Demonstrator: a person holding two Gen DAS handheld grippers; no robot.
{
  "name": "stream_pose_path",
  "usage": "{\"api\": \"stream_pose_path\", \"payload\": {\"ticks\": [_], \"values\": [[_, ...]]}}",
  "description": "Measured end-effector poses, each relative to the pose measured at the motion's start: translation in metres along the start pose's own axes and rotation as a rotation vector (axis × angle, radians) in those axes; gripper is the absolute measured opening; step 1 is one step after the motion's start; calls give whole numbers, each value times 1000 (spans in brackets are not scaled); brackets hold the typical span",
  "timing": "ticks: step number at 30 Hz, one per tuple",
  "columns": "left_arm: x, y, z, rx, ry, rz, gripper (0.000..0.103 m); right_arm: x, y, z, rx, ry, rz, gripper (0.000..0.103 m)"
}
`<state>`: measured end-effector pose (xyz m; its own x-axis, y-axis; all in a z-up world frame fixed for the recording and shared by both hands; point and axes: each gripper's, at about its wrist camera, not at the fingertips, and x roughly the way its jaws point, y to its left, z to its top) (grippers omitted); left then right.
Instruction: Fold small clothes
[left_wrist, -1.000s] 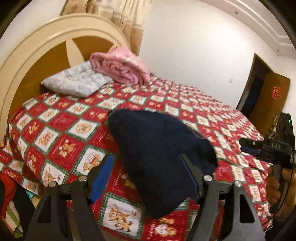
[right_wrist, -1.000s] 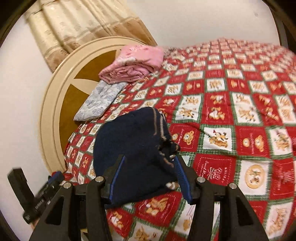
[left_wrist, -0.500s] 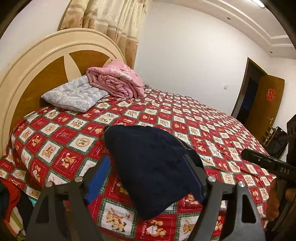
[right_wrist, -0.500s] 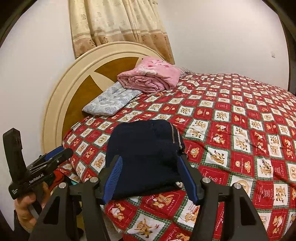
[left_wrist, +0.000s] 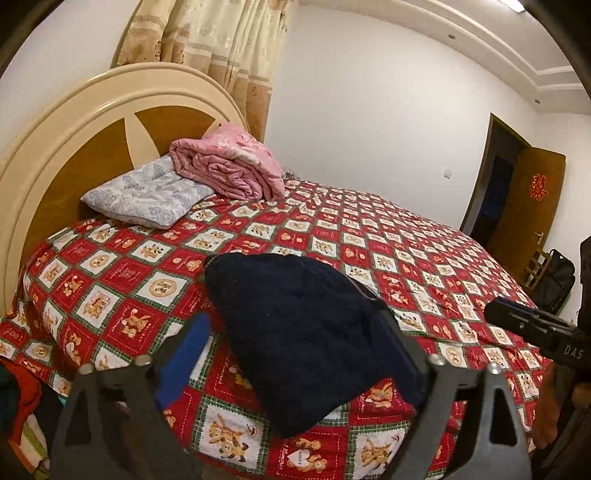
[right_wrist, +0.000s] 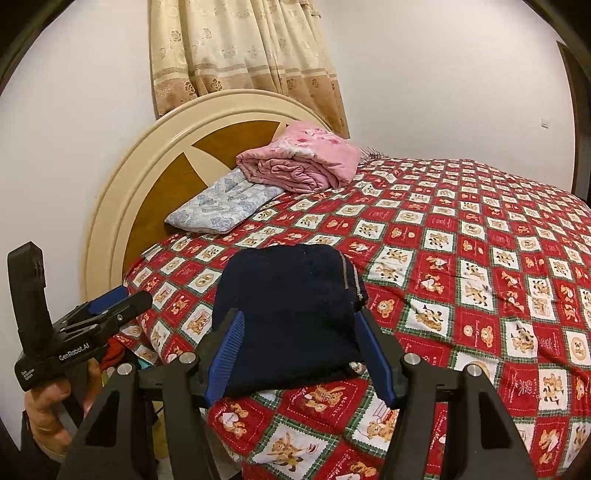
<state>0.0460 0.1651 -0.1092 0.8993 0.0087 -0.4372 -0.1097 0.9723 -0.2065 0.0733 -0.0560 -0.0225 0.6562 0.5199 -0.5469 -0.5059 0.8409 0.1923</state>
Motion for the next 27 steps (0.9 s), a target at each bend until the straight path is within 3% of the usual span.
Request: {"api": "stream_pose_path", "payload": {"ticks": [6,10,27], "values": [[-2,-4,1,9,-2,-5,94,-5,2,-2,-8,-17,-5,63],[-4,-7,3,13,-9,4,103,-9,2,-1,-14,-33,-12,63],[-5,-15,5,49,-2,2,103,-13,5,-1,-15,-49,-9,63]]}}
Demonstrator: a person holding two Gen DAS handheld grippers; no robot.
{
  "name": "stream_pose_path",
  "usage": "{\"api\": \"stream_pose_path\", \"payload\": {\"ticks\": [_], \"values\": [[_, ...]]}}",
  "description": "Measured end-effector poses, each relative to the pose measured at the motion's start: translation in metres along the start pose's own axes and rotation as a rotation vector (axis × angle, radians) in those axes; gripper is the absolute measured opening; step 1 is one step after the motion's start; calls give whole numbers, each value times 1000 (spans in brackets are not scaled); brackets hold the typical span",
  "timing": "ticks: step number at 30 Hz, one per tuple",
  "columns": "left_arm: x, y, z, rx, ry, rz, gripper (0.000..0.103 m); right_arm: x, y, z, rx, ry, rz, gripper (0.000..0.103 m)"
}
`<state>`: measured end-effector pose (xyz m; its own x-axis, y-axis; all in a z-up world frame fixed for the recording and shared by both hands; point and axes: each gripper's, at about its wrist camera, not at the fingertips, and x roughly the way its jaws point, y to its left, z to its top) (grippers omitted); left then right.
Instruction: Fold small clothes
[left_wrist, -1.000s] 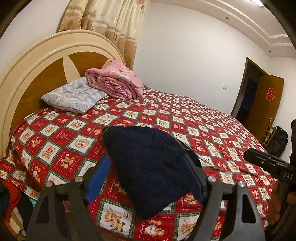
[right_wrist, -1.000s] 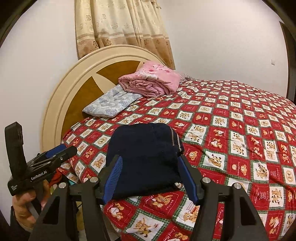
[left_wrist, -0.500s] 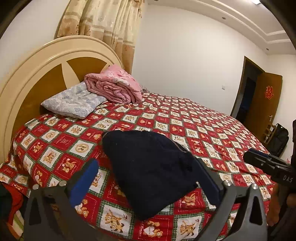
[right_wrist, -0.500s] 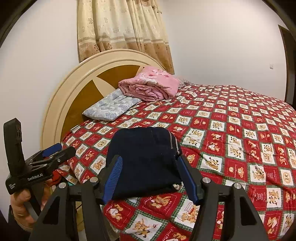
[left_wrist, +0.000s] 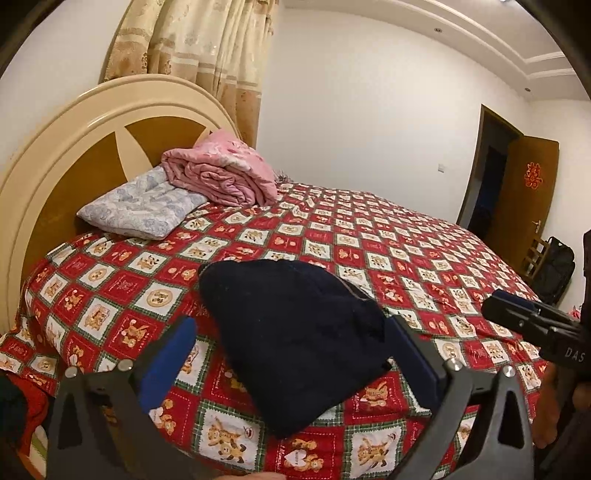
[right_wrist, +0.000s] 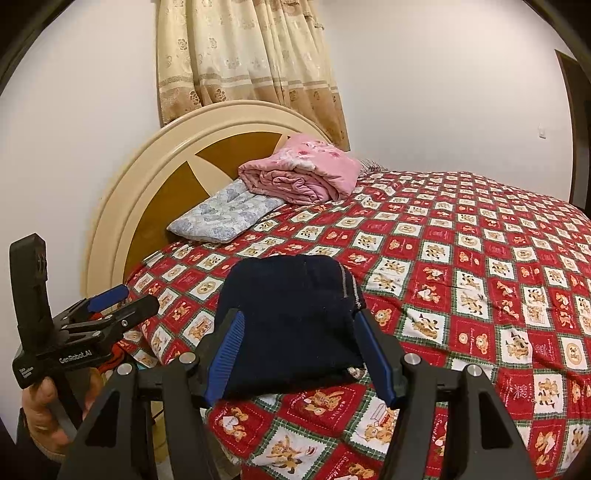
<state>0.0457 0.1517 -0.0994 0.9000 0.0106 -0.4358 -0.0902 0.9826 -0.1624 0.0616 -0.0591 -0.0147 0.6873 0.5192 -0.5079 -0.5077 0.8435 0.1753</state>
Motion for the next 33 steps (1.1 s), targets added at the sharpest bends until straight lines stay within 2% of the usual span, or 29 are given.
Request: {"api": "stream_pose_path", "payload": {"ticks": [23,33], "values": [[1,2,0,9,-3,22,103,0,13,-6,-32,-6,23,63],[3,-4,-3,59,-17,13,103,2,14,-9,-37,1,22,63]]}}
